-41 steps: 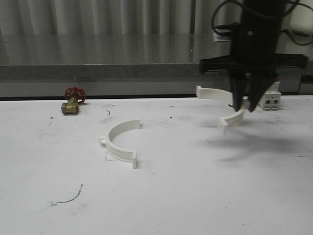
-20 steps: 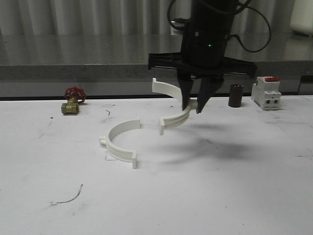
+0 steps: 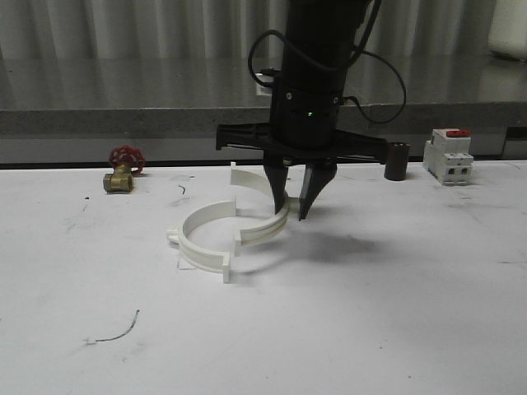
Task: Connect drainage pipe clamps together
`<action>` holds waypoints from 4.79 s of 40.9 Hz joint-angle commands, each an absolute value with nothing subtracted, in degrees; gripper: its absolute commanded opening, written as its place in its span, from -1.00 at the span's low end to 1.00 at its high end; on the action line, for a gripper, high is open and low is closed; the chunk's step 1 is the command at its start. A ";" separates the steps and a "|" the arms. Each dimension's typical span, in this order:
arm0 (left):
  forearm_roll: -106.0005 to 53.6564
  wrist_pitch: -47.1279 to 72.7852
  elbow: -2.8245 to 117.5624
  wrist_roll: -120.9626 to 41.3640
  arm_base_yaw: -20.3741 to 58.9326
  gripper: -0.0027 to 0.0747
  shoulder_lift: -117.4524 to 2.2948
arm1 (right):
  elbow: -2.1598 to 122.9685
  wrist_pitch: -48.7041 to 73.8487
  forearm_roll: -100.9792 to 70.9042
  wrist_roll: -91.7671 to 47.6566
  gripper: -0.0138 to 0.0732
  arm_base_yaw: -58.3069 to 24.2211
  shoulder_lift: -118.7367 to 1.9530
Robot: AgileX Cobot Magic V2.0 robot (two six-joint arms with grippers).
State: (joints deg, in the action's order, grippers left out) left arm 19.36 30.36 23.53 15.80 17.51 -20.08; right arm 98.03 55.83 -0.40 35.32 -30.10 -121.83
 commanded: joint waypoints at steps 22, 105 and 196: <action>20.14 25.70 25.05 15.90 17.43 -0.98 -20.41 | 100.19 54.33 1.39 37.54 -0.29 -30.09 -120.51; 20.14 25.70 25.05 15.90 17.43 -0.98 -20.41 | 100.19 53.33 -1.82 39.50 0.01 -30.09 -122.86; 20.14 25.70 25.05 15.90 17.43 -0.98 -20.41 | 38.81 34.67 1.75 3.38 -0.82 -4.09 -35.99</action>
